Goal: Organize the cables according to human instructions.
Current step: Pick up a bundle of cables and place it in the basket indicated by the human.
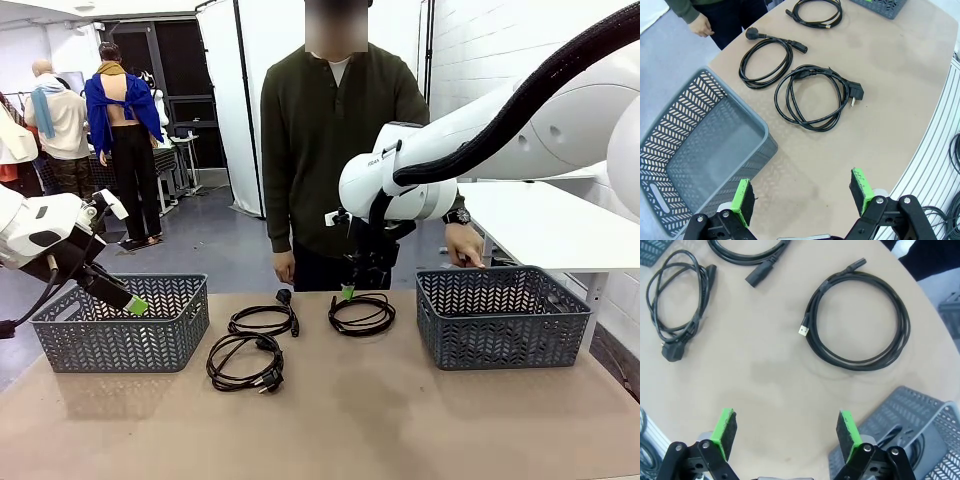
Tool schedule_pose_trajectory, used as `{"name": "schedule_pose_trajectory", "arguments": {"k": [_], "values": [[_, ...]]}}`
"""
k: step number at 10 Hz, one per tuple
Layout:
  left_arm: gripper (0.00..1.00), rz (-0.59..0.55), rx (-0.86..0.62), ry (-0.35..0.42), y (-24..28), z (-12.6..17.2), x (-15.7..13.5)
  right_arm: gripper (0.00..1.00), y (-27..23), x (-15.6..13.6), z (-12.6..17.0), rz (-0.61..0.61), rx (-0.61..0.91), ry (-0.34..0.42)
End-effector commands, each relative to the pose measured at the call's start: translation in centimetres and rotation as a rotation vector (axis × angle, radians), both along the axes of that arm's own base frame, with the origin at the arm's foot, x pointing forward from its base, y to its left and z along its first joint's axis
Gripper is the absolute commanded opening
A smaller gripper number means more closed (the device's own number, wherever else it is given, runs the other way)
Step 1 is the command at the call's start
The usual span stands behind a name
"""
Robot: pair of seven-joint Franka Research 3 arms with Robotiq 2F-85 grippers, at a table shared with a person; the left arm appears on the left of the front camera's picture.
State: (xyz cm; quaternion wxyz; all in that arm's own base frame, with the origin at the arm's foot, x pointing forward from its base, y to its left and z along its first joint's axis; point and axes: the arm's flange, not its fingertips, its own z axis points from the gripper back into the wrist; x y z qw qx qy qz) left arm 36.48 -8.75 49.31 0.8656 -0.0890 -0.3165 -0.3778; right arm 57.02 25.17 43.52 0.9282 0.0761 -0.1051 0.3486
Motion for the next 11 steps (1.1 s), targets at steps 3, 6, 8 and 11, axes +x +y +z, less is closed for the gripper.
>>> {"name": "schedule_pose_trajectory", "arguments": {"k": [3, 6, 8, 11], "values": [[1.0, 0.012, -0.005, 0.003, 0.1, 0.0, 0.1, 1.0, 2.6, 3.5, -1.8, -0.16, 0.018, -0.001], [1.0, 0.012, -0.005, 0.003, 0.1, 0.0, 0.1, 1.0, 4.1, 6.1, -3.9, -0.256, 0.003, 0.024], [1.0, 0.012, -0.005, 0.003, 0.1, 0.0, 0.1, 1.0, 4.6, 7.3, -5.5, -0.323, -0.019, 0.048], [1.0, 0.012, -0.005, 0.003, 0.1, 0.0, 0.1, 1.0, 5.3, 8.7, -7.7, -0.37, -0.019, 0.043]]}}
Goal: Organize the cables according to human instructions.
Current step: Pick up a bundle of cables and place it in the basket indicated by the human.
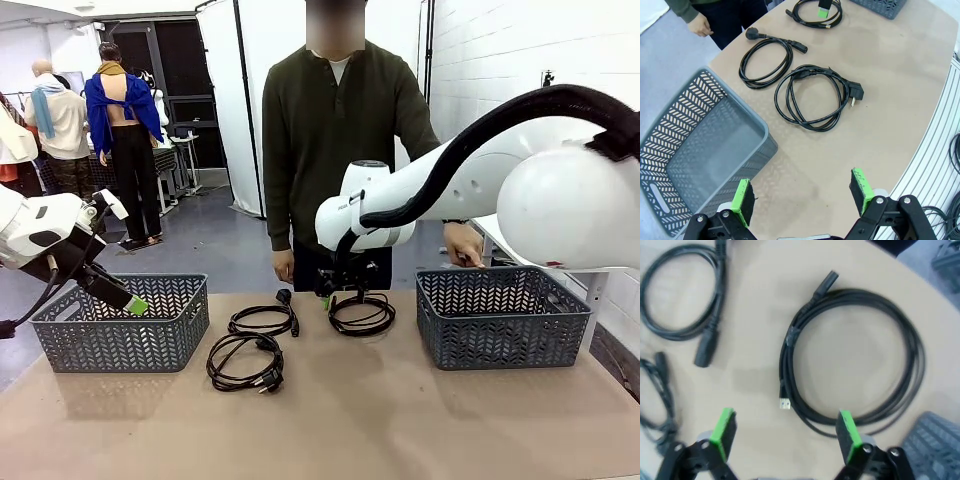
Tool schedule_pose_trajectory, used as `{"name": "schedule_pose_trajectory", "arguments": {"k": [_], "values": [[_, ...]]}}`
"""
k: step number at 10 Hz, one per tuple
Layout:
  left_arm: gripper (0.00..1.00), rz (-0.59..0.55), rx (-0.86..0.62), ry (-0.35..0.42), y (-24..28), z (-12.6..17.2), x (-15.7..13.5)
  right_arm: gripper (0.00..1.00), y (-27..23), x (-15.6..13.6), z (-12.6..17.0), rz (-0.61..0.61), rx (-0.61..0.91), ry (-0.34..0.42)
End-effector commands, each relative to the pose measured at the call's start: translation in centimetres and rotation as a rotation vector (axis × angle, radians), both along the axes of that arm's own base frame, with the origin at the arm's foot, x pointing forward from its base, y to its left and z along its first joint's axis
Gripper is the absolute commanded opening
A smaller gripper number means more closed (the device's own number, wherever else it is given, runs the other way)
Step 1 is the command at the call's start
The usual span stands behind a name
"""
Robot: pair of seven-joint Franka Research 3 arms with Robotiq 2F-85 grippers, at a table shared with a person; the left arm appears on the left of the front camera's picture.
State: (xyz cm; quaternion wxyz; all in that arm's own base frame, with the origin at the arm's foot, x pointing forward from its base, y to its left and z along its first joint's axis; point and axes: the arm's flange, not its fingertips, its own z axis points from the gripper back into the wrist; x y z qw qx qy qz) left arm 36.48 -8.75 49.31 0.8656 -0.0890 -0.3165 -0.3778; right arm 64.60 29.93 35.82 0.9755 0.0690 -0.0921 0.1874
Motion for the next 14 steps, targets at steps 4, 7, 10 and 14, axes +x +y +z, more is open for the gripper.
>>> {"name": "schedule_pose_trajectory", "arguments": {"k": [4, 7, 10, 14], "values": [[1.0, 0.012, -0.005, 0.003, 0.1, 0.0, 0.1, 1.0, 0.5, 1.6, -1.1, -0.045, -0.047, 0.032], [1.0, 0.012, -0.005, 0.003, 0.1, 0.0, 0.1, 1.0, 0.2, 1.0, -1.5, -0.02, -0.002, 0.019], [1.0, 0.012, -0.005, 0.003, 0.1, 0.0, 0.1, 1.0, 0.4, 1.3, -1.3, -0.03, -0.01, 0.023], [1.0, 0.012, -0.005, 0.003, 0.1, 0.0, 0.1, 1.0, 1.4, 2.0, -1.6, -0.098, -0.025, -0.011]]}}
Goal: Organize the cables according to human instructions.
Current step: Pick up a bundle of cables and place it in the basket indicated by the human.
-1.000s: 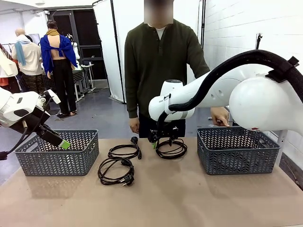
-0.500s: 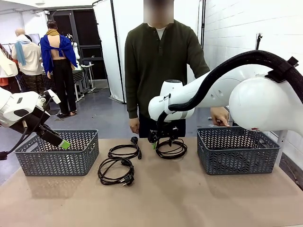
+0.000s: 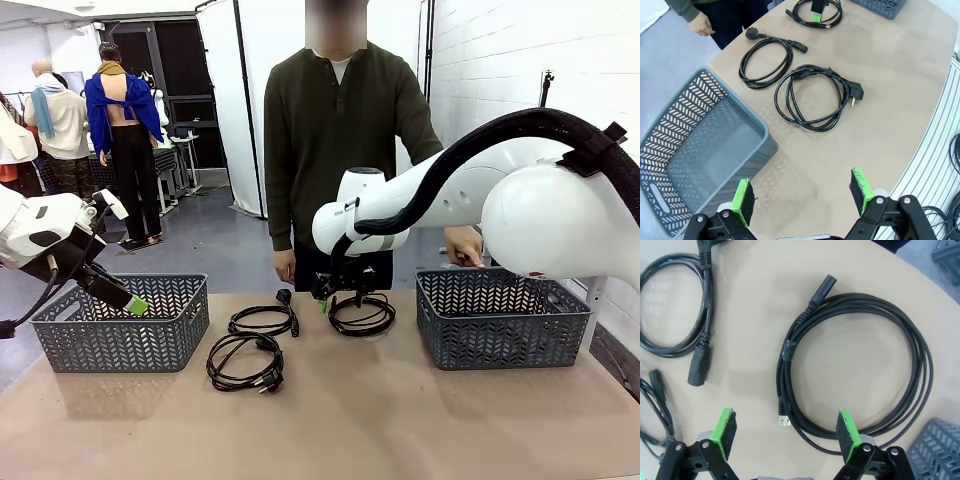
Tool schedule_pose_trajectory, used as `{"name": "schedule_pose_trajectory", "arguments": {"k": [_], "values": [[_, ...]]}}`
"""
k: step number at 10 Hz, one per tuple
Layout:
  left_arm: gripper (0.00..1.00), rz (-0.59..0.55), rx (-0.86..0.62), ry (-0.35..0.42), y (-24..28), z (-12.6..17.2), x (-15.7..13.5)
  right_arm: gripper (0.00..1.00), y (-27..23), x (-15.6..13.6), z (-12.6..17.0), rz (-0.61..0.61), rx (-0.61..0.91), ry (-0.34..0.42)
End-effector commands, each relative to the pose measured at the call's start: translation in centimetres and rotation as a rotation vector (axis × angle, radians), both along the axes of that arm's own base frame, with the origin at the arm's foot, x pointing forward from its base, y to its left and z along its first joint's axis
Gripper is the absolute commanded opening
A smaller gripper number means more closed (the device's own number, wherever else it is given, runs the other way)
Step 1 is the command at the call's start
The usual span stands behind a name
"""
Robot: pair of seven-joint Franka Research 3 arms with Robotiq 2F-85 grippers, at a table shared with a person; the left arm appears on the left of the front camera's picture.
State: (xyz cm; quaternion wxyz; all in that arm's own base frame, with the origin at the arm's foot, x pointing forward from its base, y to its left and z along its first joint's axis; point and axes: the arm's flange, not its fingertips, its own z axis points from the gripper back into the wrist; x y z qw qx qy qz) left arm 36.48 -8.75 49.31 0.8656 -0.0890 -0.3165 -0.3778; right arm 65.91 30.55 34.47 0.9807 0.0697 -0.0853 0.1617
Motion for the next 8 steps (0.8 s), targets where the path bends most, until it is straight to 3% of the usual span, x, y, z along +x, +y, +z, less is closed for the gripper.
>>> {"name": "schedule_pose_trajectory", "arguments": {"k": [1, 8], "values": [[1.0, 0.012, -0.005, 0.003, 0.1, 0.0, 0.1, 1.0, 0.9, 0.8, -0.5, -0.06, -0.045, -0.032], [1.0, 0.012, -0.005, 0.003, 0.1, 0.0, 0.1, 1.0, 0.9, 2.1, -2.7, -0.151, -0.066, -0.031]]}}
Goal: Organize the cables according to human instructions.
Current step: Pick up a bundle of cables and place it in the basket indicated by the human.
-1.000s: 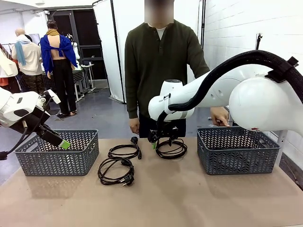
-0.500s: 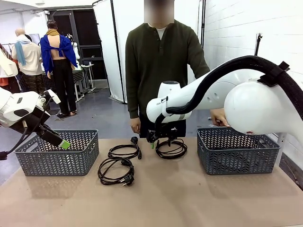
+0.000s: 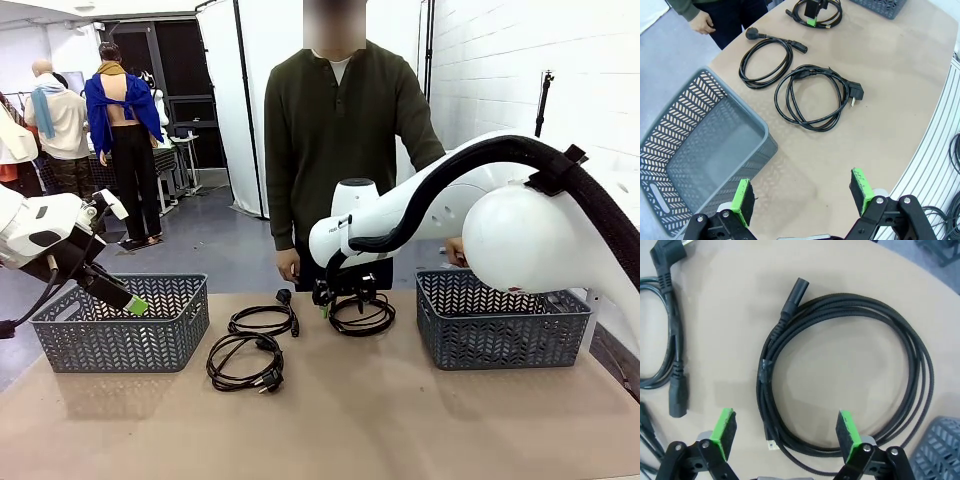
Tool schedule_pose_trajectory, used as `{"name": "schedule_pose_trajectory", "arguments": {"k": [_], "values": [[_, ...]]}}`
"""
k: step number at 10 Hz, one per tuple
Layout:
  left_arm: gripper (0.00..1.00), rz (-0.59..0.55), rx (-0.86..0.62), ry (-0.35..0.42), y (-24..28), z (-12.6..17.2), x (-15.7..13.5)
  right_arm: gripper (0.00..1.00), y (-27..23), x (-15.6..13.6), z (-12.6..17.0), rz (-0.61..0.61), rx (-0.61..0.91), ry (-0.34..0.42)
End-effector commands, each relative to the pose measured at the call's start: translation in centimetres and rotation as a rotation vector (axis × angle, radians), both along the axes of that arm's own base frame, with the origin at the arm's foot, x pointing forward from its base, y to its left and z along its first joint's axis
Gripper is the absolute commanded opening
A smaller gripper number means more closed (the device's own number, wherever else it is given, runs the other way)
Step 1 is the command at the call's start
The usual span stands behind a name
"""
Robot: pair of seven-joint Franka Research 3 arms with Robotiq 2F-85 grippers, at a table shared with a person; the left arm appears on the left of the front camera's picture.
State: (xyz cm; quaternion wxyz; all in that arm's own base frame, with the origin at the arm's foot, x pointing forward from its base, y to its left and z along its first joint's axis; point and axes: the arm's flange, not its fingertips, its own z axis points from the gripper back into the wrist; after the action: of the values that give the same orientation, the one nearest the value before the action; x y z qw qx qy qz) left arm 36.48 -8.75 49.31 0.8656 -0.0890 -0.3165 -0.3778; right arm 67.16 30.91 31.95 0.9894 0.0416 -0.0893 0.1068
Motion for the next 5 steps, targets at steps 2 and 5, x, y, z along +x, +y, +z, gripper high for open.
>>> {"name": "schedule_pose_trajectory", "arguments": {"k": [2, 5], "values": [[1.0, 0.012, -0.005, 0.003, 0.07, -0.02, 0.08, 1.0, 0.46, 1.24, -0.81, -0.048, -0.038, -0.023], [1.0, 0.012, -0.005, 0.003, 0.07, -0.02, 0.08, 1.0, 0.45, 1.96, -1.27, -0.068, -0.054, -0.03]]}}
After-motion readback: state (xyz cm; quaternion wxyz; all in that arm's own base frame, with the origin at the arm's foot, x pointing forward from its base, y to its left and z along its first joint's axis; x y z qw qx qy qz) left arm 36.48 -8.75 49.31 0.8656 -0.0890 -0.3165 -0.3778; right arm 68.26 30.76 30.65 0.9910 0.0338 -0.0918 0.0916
